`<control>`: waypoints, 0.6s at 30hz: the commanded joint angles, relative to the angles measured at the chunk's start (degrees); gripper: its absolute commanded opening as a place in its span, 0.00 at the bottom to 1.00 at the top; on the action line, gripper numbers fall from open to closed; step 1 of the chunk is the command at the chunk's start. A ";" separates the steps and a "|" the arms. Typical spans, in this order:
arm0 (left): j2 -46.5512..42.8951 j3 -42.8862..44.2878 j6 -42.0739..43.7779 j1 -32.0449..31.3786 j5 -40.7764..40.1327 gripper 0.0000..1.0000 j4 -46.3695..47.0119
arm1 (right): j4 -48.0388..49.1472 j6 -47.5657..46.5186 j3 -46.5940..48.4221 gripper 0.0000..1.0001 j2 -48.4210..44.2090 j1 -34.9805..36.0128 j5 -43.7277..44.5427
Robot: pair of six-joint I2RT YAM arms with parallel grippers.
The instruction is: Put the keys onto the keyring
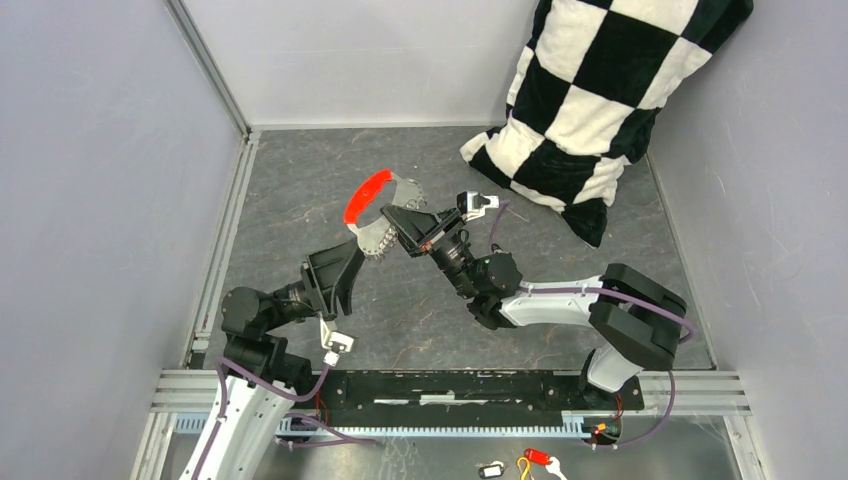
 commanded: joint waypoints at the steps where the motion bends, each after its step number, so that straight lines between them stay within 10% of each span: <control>1: -0.38 2.93 2.30 -0.07 1.83 0.81 6.30 | 4.18 1.04 1.68 0.01 1.24 0.24 3.14; 18: 1.29 4.05 6.83 -0.11 3.66 0.81 6.22 | 6.24 1.77 5.79 0.01 1.14 -1.03 4.16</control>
